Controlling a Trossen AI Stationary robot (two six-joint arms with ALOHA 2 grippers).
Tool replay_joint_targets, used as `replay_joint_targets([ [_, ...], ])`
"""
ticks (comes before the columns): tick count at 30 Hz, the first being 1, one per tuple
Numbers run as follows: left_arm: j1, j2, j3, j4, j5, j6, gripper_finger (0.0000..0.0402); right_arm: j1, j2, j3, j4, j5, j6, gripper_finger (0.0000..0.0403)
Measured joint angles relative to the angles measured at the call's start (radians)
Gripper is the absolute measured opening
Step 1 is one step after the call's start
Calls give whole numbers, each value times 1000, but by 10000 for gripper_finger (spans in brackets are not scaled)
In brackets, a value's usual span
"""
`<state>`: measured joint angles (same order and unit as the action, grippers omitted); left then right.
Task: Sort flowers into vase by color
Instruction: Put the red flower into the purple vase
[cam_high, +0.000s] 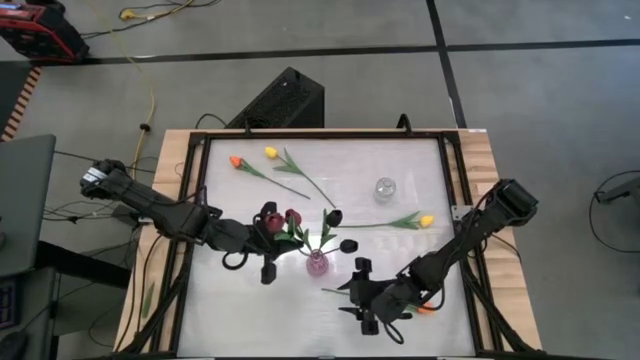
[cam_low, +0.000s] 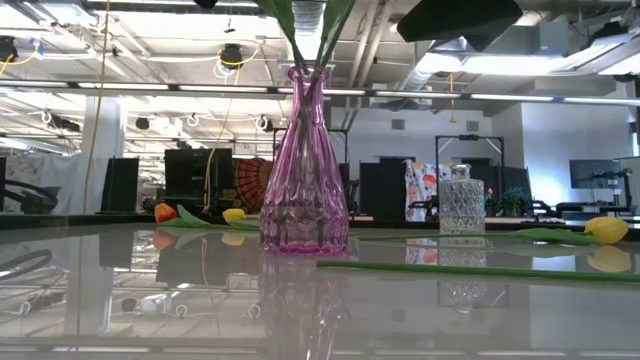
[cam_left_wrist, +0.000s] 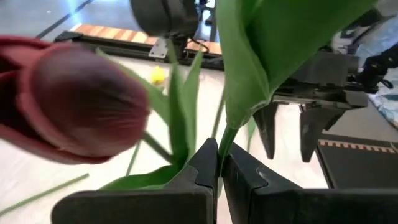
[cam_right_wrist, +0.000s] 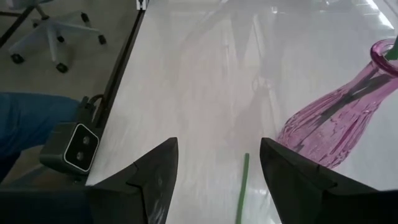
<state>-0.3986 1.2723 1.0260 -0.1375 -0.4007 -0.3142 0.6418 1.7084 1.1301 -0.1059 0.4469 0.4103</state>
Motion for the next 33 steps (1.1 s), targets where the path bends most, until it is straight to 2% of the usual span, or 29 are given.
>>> replay_joint_targets([
  [5, 13, 0, 0, -13, 4, -29, 0, -9, 0, 0, 0, 14, -3, 254],
  [11, 15, 6, 0, -17, 3, -37, 0, -41, 24, 0, 31, 163, -5, 254],
  [22, 32, 73, -1, -9, 32, -65, 0, -135, 163, 0, 108, 128, 33, 254],
  [29, 38, 90, -1, 4, 32, -62, 0, -148, 242, -1, 215, 127, 37, 254],
  [33, 39, 107, 0, 12, 26, -60, 0, -154, 245, -1, 230, 128, 35, 254],
])
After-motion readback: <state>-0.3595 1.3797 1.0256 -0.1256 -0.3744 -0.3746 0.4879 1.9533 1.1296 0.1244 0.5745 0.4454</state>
